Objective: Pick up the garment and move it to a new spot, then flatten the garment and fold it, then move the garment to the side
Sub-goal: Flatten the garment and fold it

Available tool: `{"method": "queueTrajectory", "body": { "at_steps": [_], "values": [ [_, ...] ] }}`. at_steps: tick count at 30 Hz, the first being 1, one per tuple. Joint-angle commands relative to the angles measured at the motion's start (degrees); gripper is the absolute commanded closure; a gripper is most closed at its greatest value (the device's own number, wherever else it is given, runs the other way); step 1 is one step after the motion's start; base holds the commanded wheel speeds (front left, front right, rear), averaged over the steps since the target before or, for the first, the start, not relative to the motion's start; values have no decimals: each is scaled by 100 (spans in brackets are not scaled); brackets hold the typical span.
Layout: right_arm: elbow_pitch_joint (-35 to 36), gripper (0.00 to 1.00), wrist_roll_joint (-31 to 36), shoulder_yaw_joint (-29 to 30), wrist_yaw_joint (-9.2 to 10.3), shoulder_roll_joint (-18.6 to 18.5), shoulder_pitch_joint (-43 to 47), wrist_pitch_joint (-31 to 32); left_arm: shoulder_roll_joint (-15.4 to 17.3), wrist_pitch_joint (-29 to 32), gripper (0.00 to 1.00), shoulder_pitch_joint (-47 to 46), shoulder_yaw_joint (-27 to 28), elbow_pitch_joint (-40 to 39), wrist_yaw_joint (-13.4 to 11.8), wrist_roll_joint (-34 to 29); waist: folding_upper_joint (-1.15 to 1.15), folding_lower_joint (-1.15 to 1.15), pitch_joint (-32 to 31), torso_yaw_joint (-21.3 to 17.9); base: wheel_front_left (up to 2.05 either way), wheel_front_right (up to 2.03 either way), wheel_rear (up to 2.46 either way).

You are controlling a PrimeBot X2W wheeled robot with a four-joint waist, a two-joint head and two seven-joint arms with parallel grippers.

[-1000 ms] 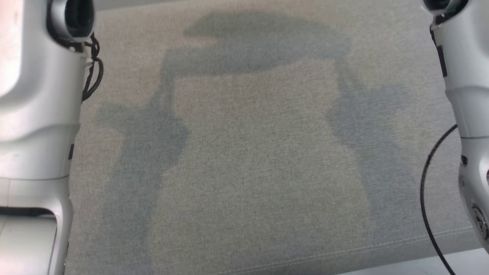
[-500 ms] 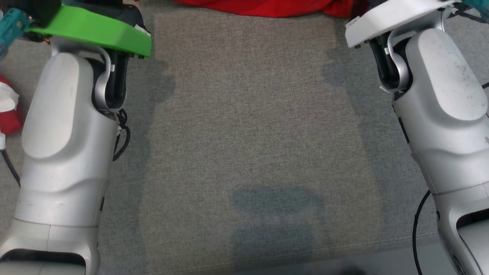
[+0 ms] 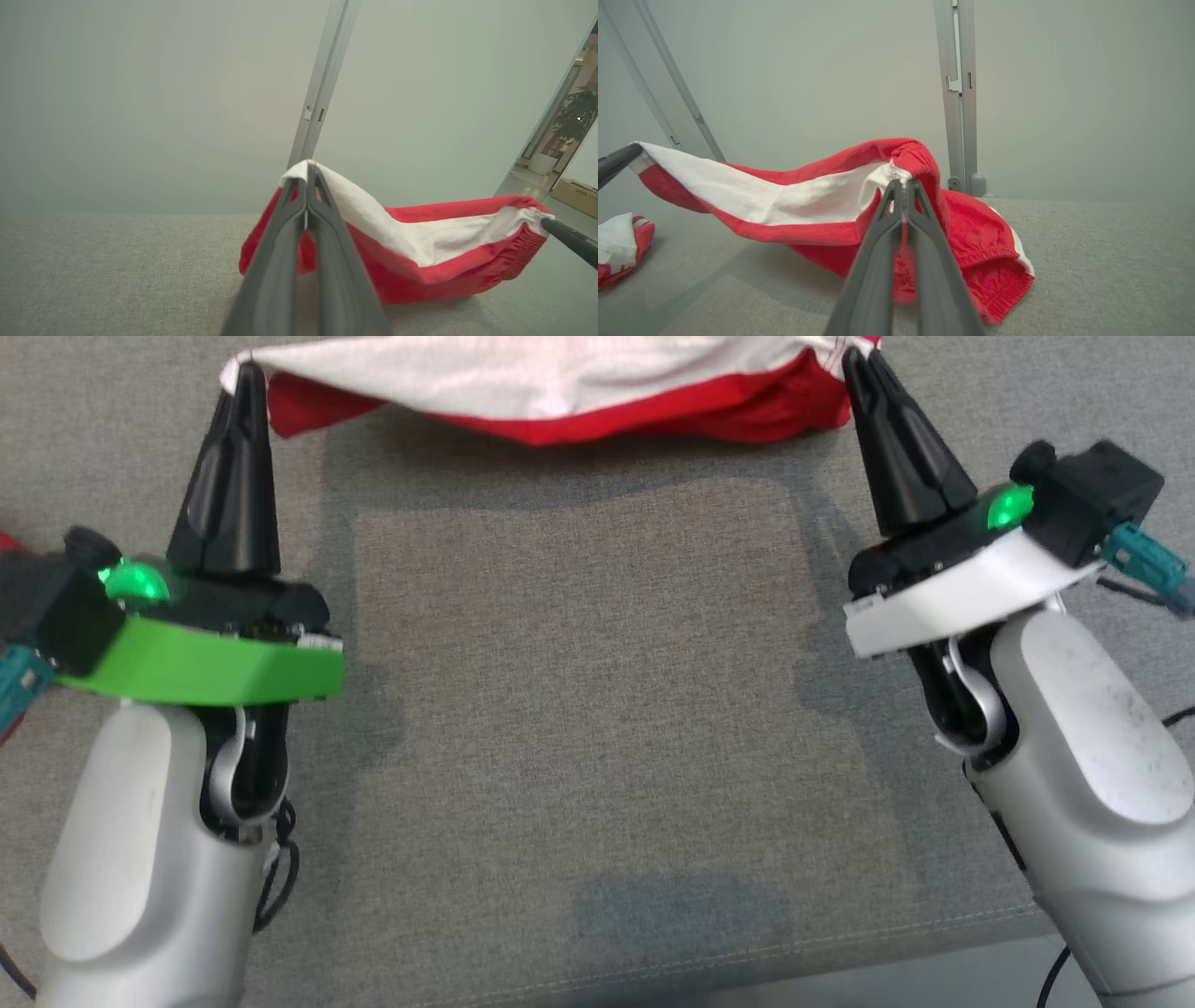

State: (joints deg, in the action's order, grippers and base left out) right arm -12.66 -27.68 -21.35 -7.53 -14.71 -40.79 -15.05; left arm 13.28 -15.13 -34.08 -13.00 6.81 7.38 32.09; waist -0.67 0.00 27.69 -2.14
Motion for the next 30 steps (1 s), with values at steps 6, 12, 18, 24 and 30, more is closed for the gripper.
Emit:
{"method": "queueTrajectory", "body": {
  "at_steps": [6, 12, 18, 24, 30],
  "values": [
    [733, 100, 74, 78, 7, -112, 1375, -18, -125, -2, 100, 1317, 191, -663, 13, 65, 67, 0, -727, 116, 0, 0, 0],
    [1381, 100, 60, 280, 7, 96, 2740, -18, -423, -2, 100, 2465, 437, -1253, 13, 83, 67, 0, -1317, 149, 0, 0, 0],
    [1864, 100, -7, 273, 7, 62, 3844, -18, -576, -3, 100, 3508, 507, -1868, 13, 29, 67, 0, -1725, 55, 0, 0, 0],
    [2210, 100, -54, 219, 7, -12, 4571, -18, -645, -2, 100, 4198, 485, -2349, 13, -13, 67, 0, -1909, -63, 0, 0, 0],
    [2351, 100, -151, 103, 7, -82, 4929, -18, -621, -2, 100, 4601, 474, -2578, 13, -14, 67, 0, -1980, -160, 0, 0, 0]
  ]
}}
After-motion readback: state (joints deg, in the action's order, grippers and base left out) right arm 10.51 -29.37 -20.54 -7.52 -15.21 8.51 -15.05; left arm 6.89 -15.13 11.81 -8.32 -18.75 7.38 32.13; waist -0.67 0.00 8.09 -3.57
